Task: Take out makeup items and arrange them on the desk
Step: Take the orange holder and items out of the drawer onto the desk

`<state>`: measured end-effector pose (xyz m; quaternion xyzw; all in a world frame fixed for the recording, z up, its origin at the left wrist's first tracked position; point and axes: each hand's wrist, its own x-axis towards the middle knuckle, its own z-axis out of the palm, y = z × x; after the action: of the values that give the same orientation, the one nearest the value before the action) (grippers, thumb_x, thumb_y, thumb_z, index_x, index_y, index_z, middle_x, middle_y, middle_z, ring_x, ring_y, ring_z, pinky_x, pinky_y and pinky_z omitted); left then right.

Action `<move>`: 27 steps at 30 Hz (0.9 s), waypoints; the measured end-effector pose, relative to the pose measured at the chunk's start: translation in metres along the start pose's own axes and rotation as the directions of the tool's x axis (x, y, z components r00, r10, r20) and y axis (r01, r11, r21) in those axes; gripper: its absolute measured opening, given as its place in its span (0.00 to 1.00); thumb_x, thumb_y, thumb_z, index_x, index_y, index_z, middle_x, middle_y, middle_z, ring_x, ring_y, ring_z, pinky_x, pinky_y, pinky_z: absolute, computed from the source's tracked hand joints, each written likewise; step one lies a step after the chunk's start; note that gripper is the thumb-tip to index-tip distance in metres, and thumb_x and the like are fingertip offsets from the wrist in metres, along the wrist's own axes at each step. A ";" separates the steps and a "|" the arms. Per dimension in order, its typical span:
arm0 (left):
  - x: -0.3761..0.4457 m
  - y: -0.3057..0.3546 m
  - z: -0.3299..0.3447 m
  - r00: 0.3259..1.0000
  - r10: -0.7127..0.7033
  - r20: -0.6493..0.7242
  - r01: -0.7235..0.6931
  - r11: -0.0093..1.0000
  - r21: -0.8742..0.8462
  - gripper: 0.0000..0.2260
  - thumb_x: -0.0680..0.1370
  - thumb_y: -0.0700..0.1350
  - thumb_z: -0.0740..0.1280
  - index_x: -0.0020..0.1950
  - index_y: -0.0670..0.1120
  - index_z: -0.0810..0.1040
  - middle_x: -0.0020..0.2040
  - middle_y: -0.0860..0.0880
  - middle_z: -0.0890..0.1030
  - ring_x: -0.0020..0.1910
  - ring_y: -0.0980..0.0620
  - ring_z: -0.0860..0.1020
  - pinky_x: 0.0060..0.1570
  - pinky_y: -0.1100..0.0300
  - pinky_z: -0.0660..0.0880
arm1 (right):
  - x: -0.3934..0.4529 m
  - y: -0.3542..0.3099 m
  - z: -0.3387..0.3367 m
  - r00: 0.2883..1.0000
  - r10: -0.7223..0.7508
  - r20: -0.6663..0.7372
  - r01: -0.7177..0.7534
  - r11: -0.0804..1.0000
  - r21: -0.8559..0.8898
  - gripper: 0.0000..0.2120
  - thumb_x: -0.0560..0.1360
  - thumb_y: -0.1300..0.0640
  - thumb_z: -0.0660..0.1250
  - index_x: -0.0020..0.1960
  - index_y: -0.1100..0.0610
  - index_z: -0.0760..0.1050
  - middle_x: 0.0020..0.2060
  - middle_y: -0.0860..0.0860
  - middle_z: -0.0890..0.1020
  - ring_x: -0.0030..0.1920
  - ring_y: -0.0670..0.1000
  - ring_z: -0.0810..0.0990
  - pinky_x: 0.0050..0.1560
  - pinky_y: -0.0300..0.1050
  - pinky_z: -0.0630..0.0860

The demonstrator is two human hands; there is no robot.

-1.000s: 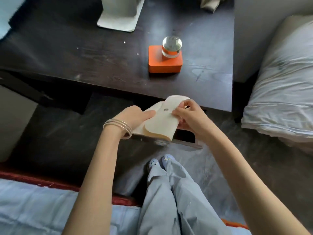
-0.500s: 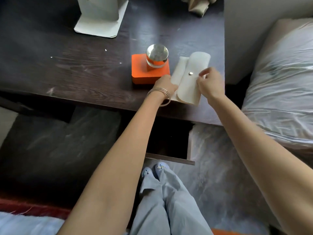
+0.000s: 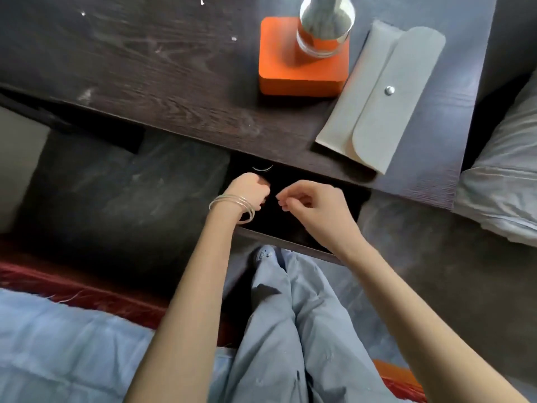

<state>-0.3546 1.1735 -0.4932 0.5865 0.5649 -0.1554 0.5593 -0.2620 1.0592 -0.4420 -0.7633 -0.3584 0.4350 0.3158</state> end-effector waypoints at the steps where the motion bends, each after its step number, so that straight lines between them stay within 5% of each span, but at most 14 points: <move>1: 0.022 -0.007 0.004 0.998 -0.016 -0.053 0.019 0.999 0.048 0.08 0.77 0.38 0.60 0.53 0.38 0.77 0.52 0.37 0.79 0.54 0.42 0.78 0.56 0.51 0.76 | 0.010 0.010 0.015 0.999 0.027 0.016 -0.027 0.998 -0.052 0.10 0.73 0.64 0.64 0.48 0.55 0.82 0.43 0.47 0.85 0.46 0.44 0.82 0.49 0.30 0.72; 5: 0.085 -0.014 0.013 0.983 -0.011 -0.185 0.056 0.969 0.239 0.23 0.77 0.45 0.62 0.71 0.40 0.66 0.70 0.40 0.69 0.68 0.41 0.69 0.65 0.54 0.66 | 0.073 0.059 0.051 0.969 0.245 -0.035 -0.246 0.969 -0.035 0.16 0.74 0.62 0.65 0.62 0.61 0.76 0.58 0.56 0.80 0.60 0.54 0.77 0.60 0.39 0.68; 8: 0.105 -0.007 0.019 0.982 0.076 -0.172 -0.015 0.943 0.332 0.27 0.80 0.48 0.57 0.76 0.42 0.54 0.76 0.42 0.56 0.75 0.41 0.57 0.71 0.52 0.58 | 0.118 0.082 0.064 0.949 0.311 -0.043 -0.305 0.946 0.112 0.16 0.74 0.63 0.67 0.62 0.64 0.74 0.52 0.57 0.78 0.54 0.55 0.76 0.57 0.46 0.70; 14: 0.137 -0.013 0.023 0.994 0.053 -0.092 -0.045 0.995 0.092 0.27 0.81 0.49 0.56 0.77 0.43 0.51 0.77 0.44 0.55 0.75 0.45 0.57 0.70 0.58 0.56 | 0.171 0.102 0.076 0.893 0.423 0.153 -0.445 0.880 0.166 0.19 0.81 0.59 0.54 0.71 0.64 0.64 0.70 0.59 0.68 0.71 0.58 0.65 0.71 0.48 0.62; 19: 0.127 -0.019 0.036 0.980 0.056 -0.193 -0.075 0.993 -0.091 0.26 0.77 0.47 0.62 0.72 0.40 0.62 0.71 0.38 0.66 0.70 0.40 0.65 0.69 0.50 0.63 | 0.170 0.113 0.092 0.880 0.468 0.083 -0.468 0.820 0.329 0.19 0.80 0.56 0.58 0.69 0.61 0.68 0.70 0.57 0.69 0.70 0.56 0.67 0.71 0.53 0.63; 23: 0.130 -0.023 0.035 0.985 0.067 -0.158 -0.065 0.998 0.020 0.19 0.81 0.42 0.57 0.71 0.37 0.66 0.73 0.40 0.65 0.72 0.43 0.63 0.70 0.56 0.60 | 0.168 0.114 0.101 0.850 0.522 0.073 -0.498 0.751 0.433 0.08 0.78 0.58 0.62 0.56 0.57 0.74 0.56 0.55 0.77 0.55 0.51 0.75 0.45 0.39 0.76; 27: 0.136 -0.023 0.035 0.989 0.079 -0.124 -0.065 0.991 0.115 0.20 0.82 0.46 0.56 0.73 0.41 0.63 0.75 0.42 0.61 0.74 0.44 0.60 0.72 0.56 0.57 | 0.169 0.119 0.101 0.839 0.537 -0.092 -0.456 0.785 0.420 0.15 0.76 0.58 0.66 0.61 0.60 0.73 0.54 0.54 0.75 0.56 0.51 0.73 0.56 0.45 0.71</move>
<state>-0.3161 1.2047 -0.6262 0.6454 0.5686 -0.1281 0.4937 -0.2580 1.1511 -0.6529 -0.7951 -0.0175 0.4824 0.3671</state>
